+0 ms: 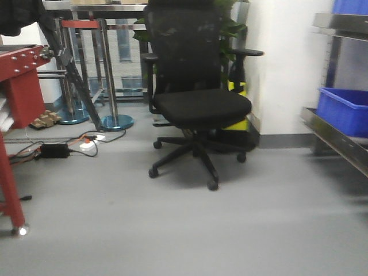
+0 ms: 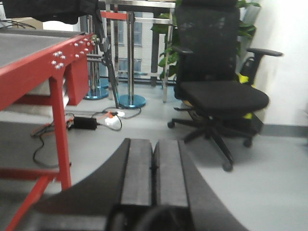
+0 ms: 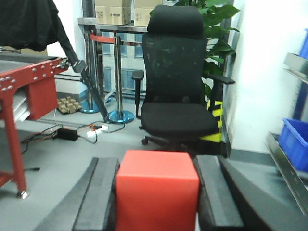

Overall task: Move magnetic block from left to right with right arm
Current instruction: 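Turn the base and drive to the second carpeted table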

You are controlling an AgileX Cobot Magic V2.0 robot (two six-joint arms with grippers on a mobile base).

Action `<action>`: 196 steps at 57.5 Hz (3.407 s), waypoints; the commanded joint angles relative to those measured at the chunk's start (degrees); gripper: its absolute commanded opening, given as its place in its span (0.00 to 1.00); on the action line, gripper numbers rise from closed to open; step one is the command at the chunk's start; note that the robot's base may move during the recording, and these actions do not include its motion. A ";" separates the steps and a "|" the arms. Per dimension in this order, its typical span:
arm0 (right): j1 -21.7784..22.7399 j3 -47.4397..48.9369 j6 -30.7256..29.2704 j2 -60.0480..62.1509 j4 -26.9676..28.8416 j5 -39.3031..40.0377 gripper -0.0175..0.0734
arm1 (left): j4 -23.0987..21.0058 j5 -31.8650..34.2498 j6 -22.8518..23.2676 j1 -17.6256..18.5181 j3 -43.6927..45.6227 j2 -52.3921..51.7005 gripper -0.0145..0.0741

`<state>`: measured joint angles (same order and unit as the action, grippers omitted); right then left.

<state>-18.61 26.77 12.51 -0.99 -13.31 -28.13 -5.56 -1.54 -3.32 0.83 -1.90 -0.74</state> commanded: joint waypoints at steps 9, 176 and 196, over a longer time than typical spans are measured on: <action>0.27 1.63 -0.62 -0.99 -1.25 4.89 0.30 | -0.27 4.82 0.34 -0.09 -0.49 -0.58 0.02; 0.27 1.63 -0.62 -0.99 -1.25 4.89 0.30 | -0.27 4.82 0.34 -0.09 -0.49 -0.58 0.02; 0.27 1.63 -0.62 -0.99 -1.25 4.89 0.30 | -0.27 4.82 0.34 -0.09 -0.49 -0.58 0.02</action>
<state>-18.61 26.77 12.51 -0.99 -13.35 -28.13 -5.56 -1.54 -3.32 0.83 -1.90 -0.74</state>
